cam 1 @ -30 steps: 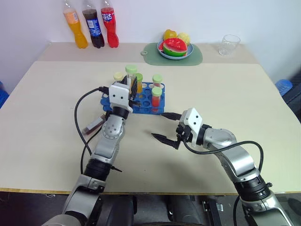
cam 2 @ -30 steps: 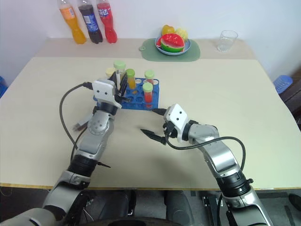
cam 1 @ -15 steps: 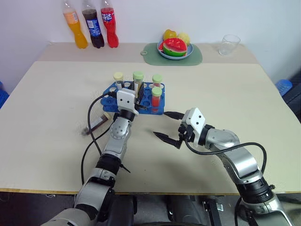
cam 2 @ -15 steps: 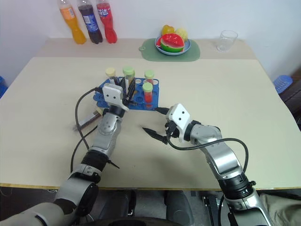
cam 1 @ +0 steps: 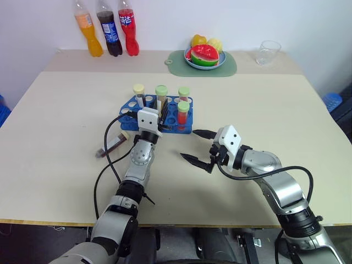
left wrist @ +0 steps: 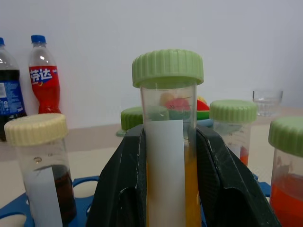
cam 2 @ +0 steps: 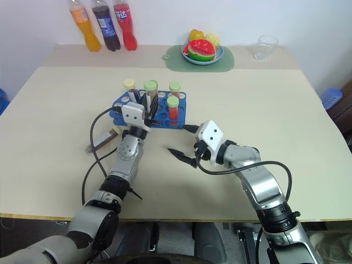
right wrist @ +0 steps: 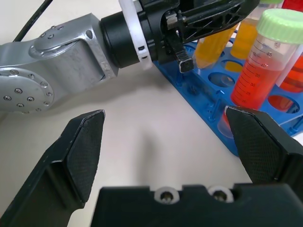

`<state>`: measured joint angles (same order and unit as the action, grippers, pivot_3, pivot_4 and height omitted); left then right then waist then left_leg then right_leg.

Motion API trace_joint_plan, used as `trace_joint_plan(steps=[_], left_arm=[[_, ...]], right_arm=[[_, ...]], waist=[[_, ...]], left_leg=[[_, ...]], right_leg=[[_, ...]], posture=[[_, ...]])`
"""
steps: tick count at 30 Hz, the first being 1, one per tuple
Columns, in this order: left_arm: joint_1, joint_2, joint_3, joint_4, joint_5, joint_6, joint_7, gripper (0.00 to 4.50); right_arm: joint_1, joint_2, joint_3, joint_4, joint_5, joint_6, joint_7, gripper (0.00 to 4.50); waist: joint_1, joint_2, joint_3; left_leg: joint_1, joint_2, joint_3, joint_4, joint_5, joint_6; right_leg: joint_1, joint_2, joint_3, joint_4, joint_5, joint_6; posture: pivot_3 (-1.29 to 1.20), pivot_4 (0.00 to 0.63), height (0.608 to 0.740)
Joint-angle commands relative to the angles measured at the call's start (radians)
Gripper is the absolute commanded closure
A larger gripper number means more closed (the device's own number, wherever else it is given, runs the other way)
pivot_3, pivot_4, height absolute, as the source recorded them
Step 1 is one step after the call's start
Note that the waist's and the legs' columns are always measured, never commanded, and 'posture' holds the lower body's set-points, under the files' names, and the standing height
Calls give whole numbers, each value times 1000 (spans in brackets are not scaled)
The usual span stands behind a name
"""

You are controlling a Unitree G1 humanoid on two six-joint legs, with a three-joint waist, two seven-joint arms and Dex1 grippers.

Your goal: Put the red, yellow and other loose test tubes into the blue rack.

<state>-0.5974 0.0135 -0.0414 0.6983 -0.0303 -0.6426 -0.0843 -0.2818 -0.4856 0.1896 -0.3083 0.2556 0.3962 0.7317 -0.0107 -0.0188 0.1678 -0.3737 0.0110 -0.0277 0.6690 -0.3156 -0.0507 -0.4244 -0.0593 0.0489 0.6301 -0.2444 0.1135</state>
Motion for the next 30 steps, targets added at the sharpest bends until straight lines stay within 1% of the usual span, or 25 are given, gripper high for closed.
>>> trace_joint_plan(steps=[1,2,3,4,6,8,12,14,16,17,18,19,20,21,22,23,24,25,26,28,30], left_arm=[[3,-12,20,-17,-19,-21,-14,1707],[6,-11,28,-29,-18,-23,-6,1244],[9,-11,34,-37,-16,-25,-1,625],[13,-13,44,-61,-31,-16,-5,111],[28,-13,65,-171,-88,30,-27,45],[43,4,80,-326,-144,115,-43,45],[59,71,109,-580,-225,328,-58,45],[58,172,141,-707,-282,554,-71,45],[55,318,176,-807,-363,856,-98,45],[56,363,185,-837,-390,950,-106,45],[59,468,200,-870,-448,1104,-158,45],[65,562,207,-895,-484,1215,-215,45],[70,639,213,-911,-507,1308,-253,45],[72,688,216,-921,-524,1369,-275,45],[75,795,197,-912,-546,1497,-334,45],[70,879,190,-885,-571,1598,-394,45],[58,932,189,-853,-590,1659,-439,45],[43,1002,136,-832,-564,1683,-495,45],[24,1039,86,-820,-544,1697,-535,45],[-13,1088,-5,-804,-512,1726,-600,45],[-56,1083,-72,-770,-505,1736,-676,45]], right_arm=[[-4,8,-12,-32,2,-16,-5,0],[-3,10,-11,-33,2,-16,-7,0],[-3,11,-11,-34,2,-16,-8,0],[-2,13,-10,-36,1,-16,-9,0],[0,16,-9,-41,1,-14,-14,0],[1,17,-9,-43,2,-13,-16,0],[3,17,-11,-43,3,-13,-19,0],[6,14,-14,-46,5,-13,-18,0],[8,11,-17,-40,6,-16,-14,0],[7,10,-17,-38,6,-18,-13,0],[3,10,-17,-30,6,-20,-10,0],[-1,9,-17,-24,7,-21,-6,0],[-7,10,-15,-18,6,-22,-2,0],[-11,10,-14,-14,6,-23,0,0],[-20,4,-15,-10,10,-23,14,0],[-29,-1,-18,-7,18,-23,30,0],[-39,-5,-22,0,23,-25,42,0],[-48,-6,-24,13,22,-31,50,0],[-55,-5,-24,25,17,-38,54,0],[-63,-3,-22,42,9,-51,60,0],[-69,4,-14,57,2,-63,63,0]], waist=[[0,0,0],[0,0,0],[0,0,0],[0,0,0],[-2,0,0],[-2,0,0],[-3,0,0],[-3,0,0],[-9,0,0],[-12,0,0],[-14,0,0],[-17,0,0],[-21,0,0],[-24,0,0],[-23,0,0],[-25,-1,1],[-30,-1,1],[-32,0,1],[-32,-1,2],[-26,-1,2],[-22,-1,2]], left_leg=[[0,0,0,0,0,0],[0,0,0,0,0,0],[0,0,0,0,0,0],[0,0,0,0,0,0],[0,0,0,0,0,0],[0,0,0,0,0,0],[0,1,-1,0,0,0],[0,1,-1,0,0,0],[0,1,-1,0,0,0],[0,1,-1,0,0,0],[1,2,-1,0,0,0],[1,2,-2,0,0,0],[0,3,-2,0,0,0],[1,3,-2,-1,0,0],[0,3,-2,-1,0,0],[0,2,-2,-1,0,0],[0,3,-2,-1,0,0],[0,3,-2,-1,0,0],[1,3,-2,-1,0,0],[0,3,-2,-1,0,0],[0,3,-2,-1,0,0]], right_leg=[[0,0,0,0,0,0],[0,0,0,0,0,0],[0,0,0,0,0,0],[0,0,0,0,0,0],[0,0,0,0,0,0],[0,0,0,0,0,0],[0,0,0,0,0,0],[0,0,0,1,0,0],[0,1,0,1,0,0],[0,1,0,1,0,0],[0,2,0,2,0,0],[-1,2,0,2,0,0],[-1,3,0,2,0,0],[-1,3,0,2,0,0],[-1,3,0,2,0,0],[-1,3,0,2,0,0],[-1,3,0,1,-1,0],[-1,3,0,2,-1,0],[-1,3,0,2,-1,0],[-1,3,0,2,-1,0],[-1,3,-1,1,-1,0]], posture=[[0,150,734],[0,150,734],[0,150,734],[0,150,734],[0,150,734],[0,150,734],[0,150,734],[0,150,734],[0,150,734],[0,150,734],[0,150,734],[0,150,734],[0,150,734],[0,150,734],[0,150,734],[0,150,734],[0,150,734],[0,150,734],[0,150,734],[0,150,734],[0,150,734]])
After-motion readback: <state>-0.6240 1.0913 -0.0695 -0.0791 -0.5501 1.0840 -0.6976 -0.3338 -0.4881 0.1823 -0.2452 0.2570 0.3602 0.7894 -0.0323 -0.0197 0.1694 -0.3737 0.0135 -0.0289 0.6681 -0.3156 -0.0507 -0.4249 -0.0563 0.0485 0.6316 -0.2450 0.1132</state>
